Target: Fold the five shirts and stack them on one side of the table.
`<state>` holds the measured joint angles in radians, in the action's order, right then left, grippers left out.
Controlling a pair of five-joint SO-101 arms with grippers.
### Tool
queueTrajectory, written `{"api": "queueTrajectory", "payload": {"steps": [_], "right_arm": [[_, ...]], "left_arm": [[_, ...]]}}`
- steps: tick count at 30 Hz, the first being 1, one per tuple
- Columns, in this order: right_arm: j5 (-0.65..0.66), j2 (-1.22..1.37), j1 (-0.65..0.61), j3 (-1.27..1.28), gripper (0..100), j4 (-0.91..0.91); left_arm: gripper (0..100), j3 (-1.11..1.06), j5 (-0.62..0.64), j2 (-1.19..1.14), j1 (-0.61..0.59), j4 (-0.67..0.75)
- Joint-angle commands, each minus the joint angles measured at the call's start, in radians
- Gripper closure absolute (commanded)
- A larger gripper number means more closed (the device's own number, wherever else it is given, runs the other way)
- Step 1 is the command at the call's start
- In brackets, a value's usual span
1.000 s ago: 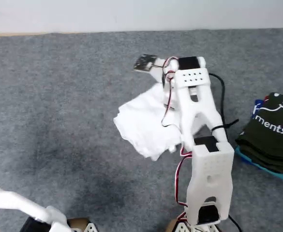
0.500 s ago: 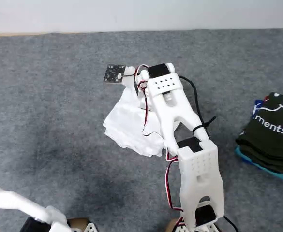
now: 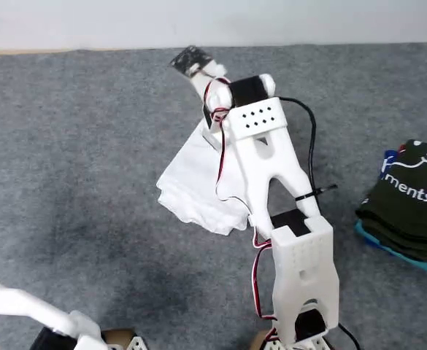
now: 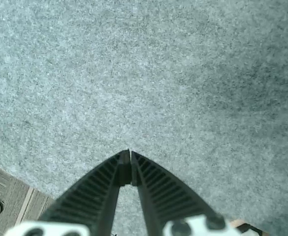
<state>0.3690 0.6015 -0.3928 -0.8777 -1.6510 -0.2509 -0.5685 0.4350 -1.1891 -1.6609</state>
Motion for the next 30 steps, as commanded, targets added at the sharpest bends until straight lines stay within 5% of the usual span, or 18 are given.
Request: {"api": "queueTrajectory", "payload": {"steps": [1, 8, 15, 24, 30], "right_arm": [[-0.115, -0.059, -0.004, -0.060, 80.8, -0.048], [-0.267, 0.133, -0.150, -0.060, 99.4, -0.142], [-0.270, 0.325, -0.219, -0.064, 98.9, -0.143], [-0.270, 0.093, -0.251, -0.060, 99.0, -0.147], [-0.433, -0.085, -0.213, 0.014, 99.0, -0.147]], "left_arm": [[99, 0.031, -0.014, 0.029, 0.005, -0.005], [99, 0.030, -0.014, 0.029, 0.006, -0.005], [99, 0.030, -0.038, 0.029, -0.003, -0.006], [99, 0.031, -0.057, 0.029, 0.002, -0.005], [99, 0.035, -0.057, 0.029, 0.005, 0.000]]}}
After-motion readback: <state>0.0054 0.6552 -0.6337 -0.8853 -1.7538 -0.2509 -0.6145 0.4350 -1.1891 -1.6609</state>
